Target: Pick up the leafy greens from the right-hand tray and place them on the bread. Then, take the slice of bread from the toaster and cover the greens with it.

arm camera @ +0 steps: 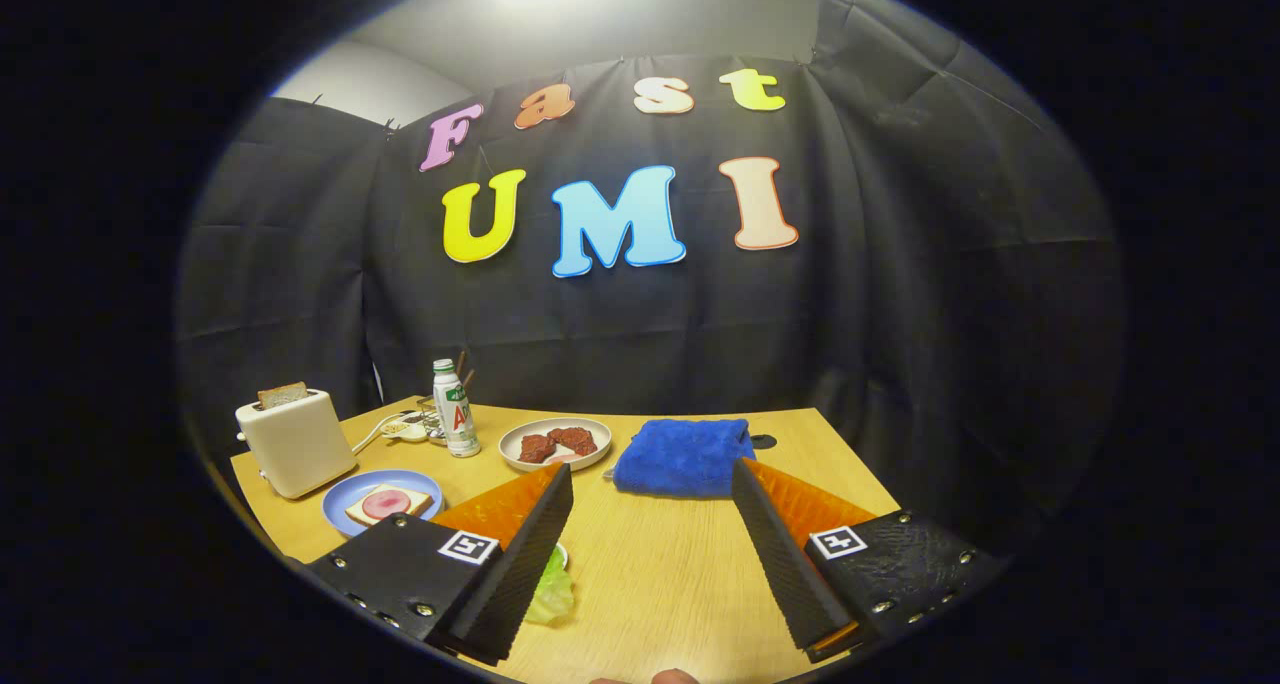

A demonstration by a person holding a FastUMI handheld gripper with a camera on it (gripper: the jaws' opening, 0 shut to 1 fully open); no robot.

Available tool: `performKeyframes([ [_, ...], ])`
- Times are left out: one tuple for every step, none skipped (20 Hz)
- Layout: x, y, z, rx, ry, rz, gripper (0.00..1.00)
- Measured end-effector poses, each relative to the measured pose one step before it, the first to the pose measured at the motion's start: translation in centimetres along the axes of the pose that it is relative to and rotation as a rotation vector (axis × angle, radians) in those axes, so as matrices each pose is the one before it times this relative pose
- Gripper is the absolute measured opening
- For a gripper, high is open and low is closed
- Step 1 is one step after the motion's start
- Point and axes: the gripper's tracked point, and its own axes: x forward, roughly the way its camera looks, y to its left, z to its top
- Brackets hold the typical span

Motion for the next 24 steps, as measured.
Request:
performKeyframes([
  [0.074, 0.555, -0.789, 0.00422, 0.03412, 0.0062, 0.98],
  [-0.042, 0.508, -0.899, 0.00471, 0.03974, 0.0076, 0.98],
  [-0.028, 0.652, -0.843, 0.00168, 0.04359, 0.0132, 0.98],
  [-0.025, 0.72, -1.036, -0.00056, 0.04557, 0.01378, 0.98],
  [-0.022, 0.57, -0.644, -0.00013, 0.03239, 0.01414, 0.98],
  [-0.004, 0.385, -0.33, -0.00244, 0.02595, 0.00647, 0.98],
  [0.048, 0.239, -0.361, -0.00646, 0.02201, 0.00057, 0.98],
  [0.097, 0.272, -0.417, -0.0066, 0.01851, -0.00044, 0.98],
  [0.171, 0.4, -0.35, -0.00287, 0.02005, 0.00379, 0.98],
  [0.099, 0.452, -0.505, -0.00267, 0.022, 0.00303, 0.98],
  [0.185, 0.454, -0.557, -0.00529, 0.02682, 0.00584, 0.98],
  [0.117, 0.544, -0.568, -0.00453, 0.03088, 0.009, 0.98],
  [0.26, 0.398, -0.507, -0.00056, 0.02993, 0.00918, 0.98],
  [0.363, 0.36, -0.463, 0.00428, 0.03134, 0.00932, 0.98],
  [0.353, 0.31, -0.361, 0.00604, 0.03357, 0.00918, 0.98],
  [0.268, 0.206, -0.399, 0.00696, 0.02675, 0.00655, 0.98],
  [0.274, 0.172, -0.113, 0.00502, 0.01998, 0.00479, 0.98],
  [0.256, 0.009, -0.166, 0.00659, 0.01758, -0.00259, 0.98],
  [0.21, 0.114, -0.056, 0.00442, 0.01502, 0.00052, 0.98],
  [0.207, 0.208, -0.298, 0.00688, 0.02097, 0.00085, 0.98],
  [0.079, 0.187, -0.237, 0.00406, 0.01748, 0.003, 0.97],
  [0.222, 0.009, -0.222, 0.00623, 0.01085, 0.00114, 0.98],
  [0.221, 0.026, -0.113, -0.0016, 0.01504, 0.00082, 0.98],
  [0.213, 0.207, -0.254, 0.00144, 0.0131, -0.00016, 0.97],
])
